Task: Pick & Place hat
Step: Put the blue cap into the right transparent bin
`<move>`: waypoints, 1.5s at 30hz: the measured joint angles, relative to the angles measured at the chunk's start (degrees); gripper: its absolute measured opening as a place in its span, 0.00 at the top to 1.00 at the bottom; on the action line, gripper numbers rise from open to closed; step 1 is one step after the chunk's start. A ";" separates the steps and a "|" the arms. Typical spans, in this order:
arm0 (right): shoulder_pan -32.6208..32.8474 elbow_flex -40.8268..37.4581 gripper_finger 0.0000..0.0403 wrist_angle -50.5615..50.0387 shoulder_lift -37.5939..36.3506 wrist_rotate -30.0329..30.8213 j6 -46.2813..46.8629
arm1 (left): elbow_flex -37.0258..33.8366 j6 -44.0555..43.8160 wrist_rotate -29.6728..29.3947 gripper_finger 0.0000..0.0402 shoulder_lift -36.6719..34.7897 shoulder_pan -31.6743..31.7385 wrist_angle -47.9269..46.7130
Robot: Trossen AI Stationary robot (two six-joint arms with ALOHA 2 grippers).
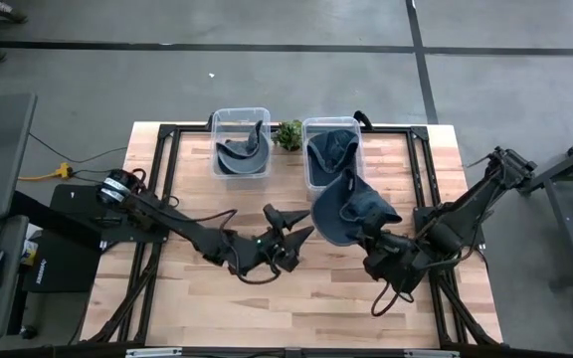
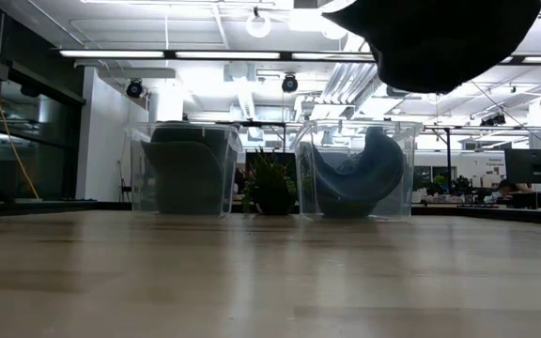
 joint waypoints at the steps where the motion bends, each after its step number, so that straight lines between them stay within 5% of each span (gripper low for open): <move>1: -0.11 0.00 0.99 0.05 -0.57 -1.49 -0.55 | 0.00 0.00 0.33 0.34 0.03 -0.12 -0.67; 10: -0.18 0.00 0.99 3.42 -6.79 -10.11 -7.15 | 0.00 0.04 4.01 0.34 0.13 -0.37 -4.93; 22: -1.80 0.00 0.99 8.48 -9.45 -20.27 -11.68 | 0.00 10.73 5.33 0.34 0.13 -0.25 -6.61; 32: -2.08 0.00 0.99 12.12 -9.43 -23.59 -13.57 | 0.00 13.94 9.78 0.36 0.15 -0.20 -6.61; 37: -2.10 0.00 0.99 12.50 -9.43 -24.76 -13.50 | 0.00 11.30 9.20 0.54 0.15 -0.20 -6.50; 42: -2.08 0.00 0.99 12.48 -9.43 -24.72 -13.39 | -0.04 9.67 8.89 0.90 0.16 -0.21 -7.33; 45: -2.08 0.02 0.99 12.73 -9.50 -25.03 -13.25 | -0.20 7.84 10.09 0.96 0.46 -0.24 -8.52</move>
